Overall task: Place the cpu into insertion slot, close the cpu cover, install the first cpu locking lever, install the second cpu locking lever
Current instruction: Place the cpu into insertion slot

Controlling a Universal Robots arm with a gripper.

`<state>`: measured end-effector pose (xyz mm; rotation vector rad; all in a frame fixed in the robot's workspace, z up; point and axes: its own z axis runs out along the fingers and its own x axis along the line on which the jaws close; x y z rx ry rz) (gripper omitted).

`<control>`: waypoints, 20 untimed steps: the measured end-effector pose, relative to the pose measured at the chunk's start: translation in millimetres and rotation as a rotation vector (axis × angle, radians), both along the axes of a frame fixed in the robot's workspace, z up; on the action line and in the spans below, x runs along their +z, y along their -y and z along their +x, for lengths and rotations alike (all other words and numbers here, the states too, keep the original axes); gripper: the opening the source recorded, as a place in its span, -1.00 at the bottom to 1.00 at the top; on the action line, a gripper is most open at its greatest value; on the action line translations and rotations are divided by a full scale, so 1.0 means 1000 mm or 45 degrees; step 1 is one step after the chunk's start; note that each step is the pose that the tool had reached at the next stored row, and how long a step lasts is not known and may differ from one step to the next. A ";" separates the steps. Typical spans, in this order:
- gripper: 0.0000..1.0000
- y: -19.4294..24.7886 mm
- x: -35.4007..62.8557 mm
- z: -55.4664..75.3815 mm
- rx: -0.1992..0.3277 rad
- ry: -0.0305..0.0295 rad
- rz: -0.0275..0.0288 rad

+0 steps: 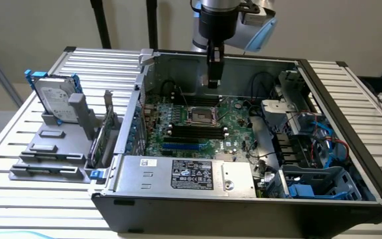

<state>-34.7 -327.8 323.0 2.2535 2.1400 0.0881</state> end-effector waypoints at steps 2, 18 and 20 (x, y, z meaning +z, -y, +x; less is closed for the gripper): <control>0.08 -0.0002 -0.0035 0.000 -0.006 -0.0029 -0.0001; 0.08 -0.0002 -0.0284 0.000 0.022 -0.0256 -0.0003; 0.08 -0.0002 -0.0313 0.000 0.039 -0.0261 -0.0003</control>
